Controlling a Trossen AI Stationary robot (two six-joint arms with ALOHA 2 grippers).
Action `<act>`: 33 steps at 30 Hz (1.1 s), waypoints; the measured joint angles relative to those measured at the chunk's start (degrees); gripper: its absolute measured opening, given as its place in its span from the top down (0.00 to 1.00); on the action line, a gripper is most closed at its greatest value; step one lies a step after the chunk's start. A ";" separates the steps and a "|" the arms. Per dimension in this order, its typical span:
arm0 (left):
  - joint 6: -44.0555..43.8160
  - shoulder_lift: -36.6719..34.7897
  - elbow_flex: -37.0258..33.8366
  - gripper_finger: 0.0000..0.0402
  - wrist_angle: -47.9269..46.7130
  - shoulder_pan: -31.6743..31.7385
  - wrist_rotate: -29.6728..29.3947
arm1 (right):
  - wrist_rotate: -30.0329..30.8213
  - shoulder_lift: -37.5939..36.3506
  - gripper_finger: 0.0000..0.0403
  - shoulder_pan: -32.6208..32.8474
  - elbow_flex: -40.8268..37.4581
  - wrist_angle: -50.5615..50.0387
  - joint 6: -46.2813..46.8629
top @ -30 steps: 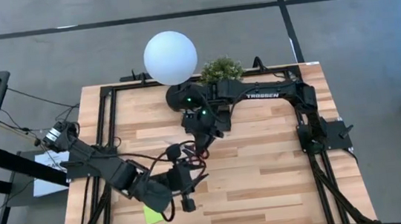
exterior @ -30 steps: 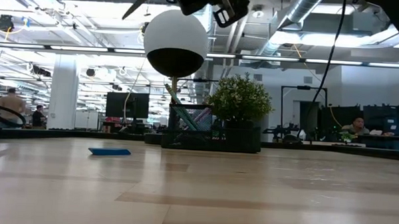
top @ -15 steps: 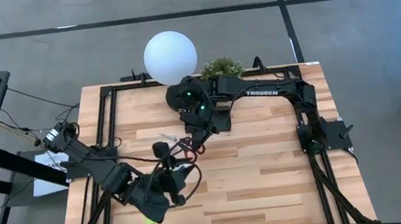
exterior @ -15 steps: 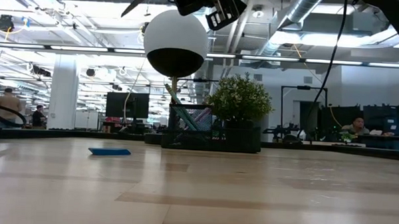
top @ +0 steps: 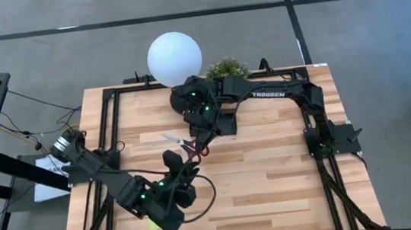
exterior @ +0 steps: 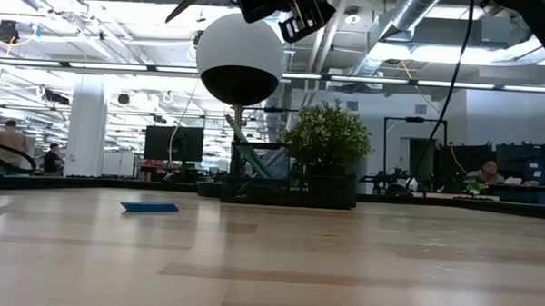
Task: Pick and place office supplies into organizer
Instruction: Put the black scissors into the black desk organizer
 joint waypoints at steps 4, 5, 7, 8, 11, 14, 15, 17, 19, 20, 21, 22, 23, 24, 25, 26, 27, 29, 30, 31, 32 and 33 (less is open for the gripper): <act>-0.43 0.36 -0.02 0.76 0.00 0.12 -2.88 | -0.19 0.03 0.94 0.29 -0.01 0.17 0.05; -0.58 0.33 -0.02 0.76 -0.01 0.26 -3.81 | -0.20 0.03 0.94 0.33 -0.01 0.31 0.05; -1.06 0.36 -0.02 0.76 0.09 0.28 -4.69 | -0.24 0.03 0.94 0.49 -0.01 0.26 0.05; -1.09 0.37 -0.02 0.76 0.05 0.28 -5.06 | -0.24 0.03 0.93 0.60 -0.01 0.26 0.05; -1.88 0.39 -0.02 0.76 0.31 0.35 -4.78 | -0.20 0.00 0.94 1.23 -0.01 0.50 0.05; -2.63 0.66 -0.04 0.76 0.05 0.45 -5.31 | -0.26 -0.03 0.94 1.66 -0.01 0.53 0.05; -2.66 0.66 -0.04 0.76 -0.05 0.46 -5.50 | -0.25 -0.05 0.94 1.73 -0.01 0.57 0.05; -2.93 0.66 -0.04 0.76 0.01 0.55 -5.57 | -0.25 -0.08 0.93 1.92 -0.01 0.62 0.05; -3.74 0.68 -0.07 0.77 -0.08 0.68 -5.57 | -0.27 -0.08 0.93 2.06 -0.01 0.66 0.05; -3.95 0.68 -0.07 0.79 -0.12 0.76 -5.59 | -0.34 -0.08 0.93 2.10 -0.01 0.69 0.06; -4.09 0.68 -0.07 0.81 -0.11 0.82 -5.59 | -0.47 -0.08 0.94 2.10 0.01 0.82 0.05; -4.12 0.68 -0.07 0.84 -0.13 0.90 -5.57 | -0.55 -0.10 0.94 2.10 0.01 1.06 0.07; -4.11 0.68 -0.07 0.87 -0.14 1.01 -5.41 | -0.55 -0.10 0.94 2.12 0.01 1.37 0.39; -4.08 0.68 -0.07 0.90 -0.22 1.07 -5.20 | -0.55 -0.10 0.93 2.12 0.01 1.68 0.69; -4.06 0.68 -0.07 0.93 -0.41 1.16 -5.11 | -0.58 -0.10 0.93 2.12 0.01 2.13 0.86; -4.05 0.68 -0.07 0.94 -0.50 1.26 -5.13 | -0.60 -0.10 0.92 2.12 0.01 2.66 0.88; -4.04 0.68 -0.07 0.94 -0.50 1.36 -5.15 | -0.62 -0.10 0.91 2.12 0.01 3.33 0.88; -4.08 0.68 -0.07 0.94 -0.50 1.58 -5.19 | -0.72 -0.10 0.90 2.12 -0.01 4.55 0.84; -4.14 0.68 -0.07 0.94 -0.48 1.64 -5.19 | -0.72 -0.10 0.89 2.12 -0.01 4.93 0.81; -4.36 0.68 -0.03 0.94 -0.52 1.66 -5.19 | -0.72 -0.10 0.88 2.10 -0.01 5.39 0.85; -4.61 0.68 0.23 0.94 -0.68 1.70 -5.16 | -0.75 -0.10 0.87 2.04 -0.01 5.92 1.29; -4.96 0.68 0.74 0.94 -0.96 1.71 -4.88 | -0.89 -0.10 0.87 1.92 -0.01 6.23 2.02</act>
